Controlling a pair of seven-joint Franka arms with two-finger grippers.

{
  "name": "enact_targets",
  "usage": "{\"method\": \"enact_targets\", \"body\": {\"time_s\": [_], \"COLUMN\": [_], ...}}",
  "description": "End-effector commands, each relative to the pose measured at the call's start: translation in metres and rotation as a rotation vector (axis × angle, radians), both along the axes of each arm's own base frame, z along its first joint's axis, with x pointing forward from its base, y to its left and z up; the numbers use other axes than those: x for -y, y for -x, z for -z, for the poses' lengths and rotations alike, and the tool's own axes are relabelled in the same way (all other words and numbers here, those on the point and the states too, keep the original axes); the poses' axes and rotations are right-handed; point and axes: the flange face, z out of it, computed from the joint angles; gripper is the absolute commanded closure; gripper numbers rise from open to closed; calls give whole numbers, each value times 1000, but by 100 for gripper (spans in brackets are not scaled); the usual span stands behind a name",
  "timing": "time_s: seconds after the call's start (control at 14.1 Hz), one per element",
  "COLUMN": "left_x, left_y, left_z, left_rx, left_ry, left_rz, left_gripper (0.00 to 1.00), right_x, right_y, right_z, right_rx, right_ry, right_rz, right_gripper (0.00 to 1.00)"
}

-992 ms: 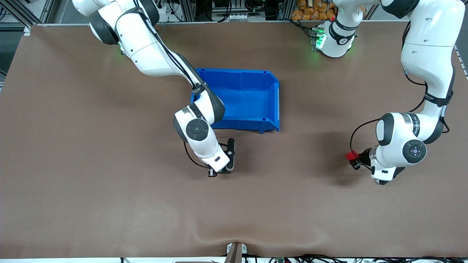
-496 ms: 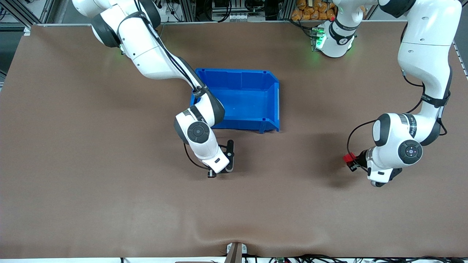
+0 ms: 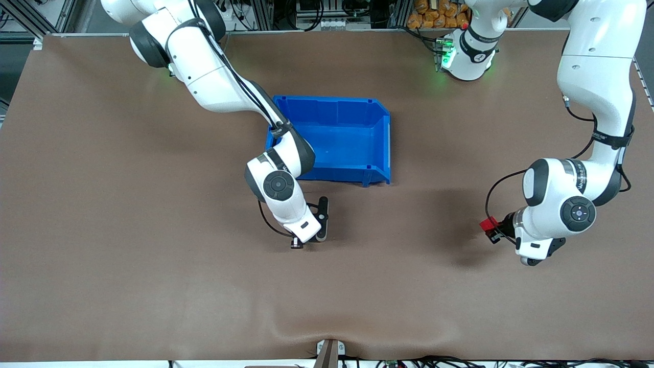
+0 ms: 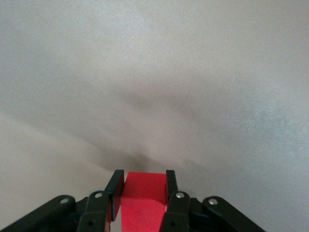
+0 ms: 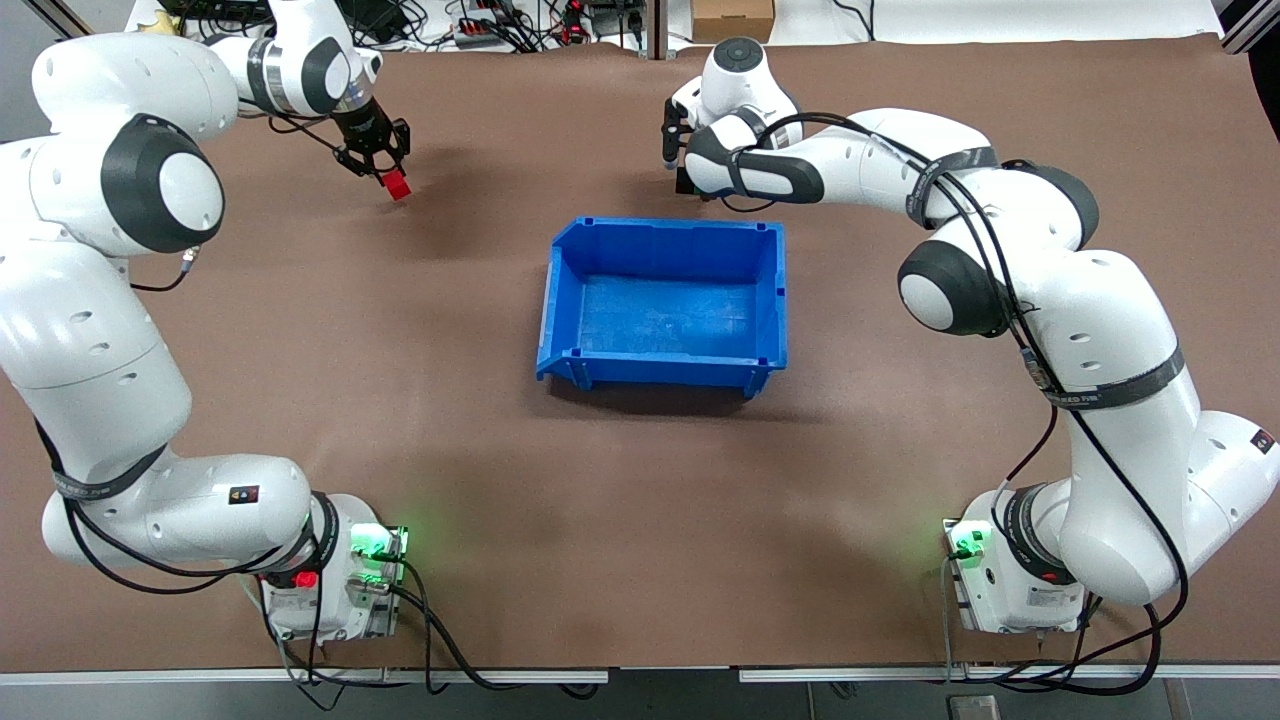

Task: Attach green and red cubes to black cube
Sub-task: 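Place the green cube against the black cube while the left gripper brings the red cube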

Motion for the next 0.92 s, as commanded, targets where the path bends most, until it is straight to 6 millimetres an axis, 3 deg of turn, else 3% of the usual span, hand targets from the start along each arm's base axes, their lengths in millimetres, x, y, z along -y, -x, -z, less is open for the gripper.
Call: {"method": "enact_targets", "body": {"time_s": [0.0, 0.28, 0.5, 0.71, 0.85], "left_x": [29, 100, 142, 192, 216], "left_y": [4, -4, -7, -4, -5], "left_z": [-21, -47, -37, -39, -40], "left_rx": [-5, 24, 25, 9, -7], "left_ry": [-21, -36, -21, 48, 91], "left_rz": [-54, -171, -242, -340, -434], "left_gripper": [96, 96, 95, 95, 95], "right_x": [-5, -2, 13, 47, 87], "right_y": [-2, -7, -1, -15, -38], "right_z": [1, -31, -57, -82, -85], "right_rx": [15, 28, -27, -72, -69], "right_ry": [1, -20, 11, 28, 16], "right_rz": [14, 28, 57, 191, 294], "right_gripper": [0, 0, 0, 0, 0]}}
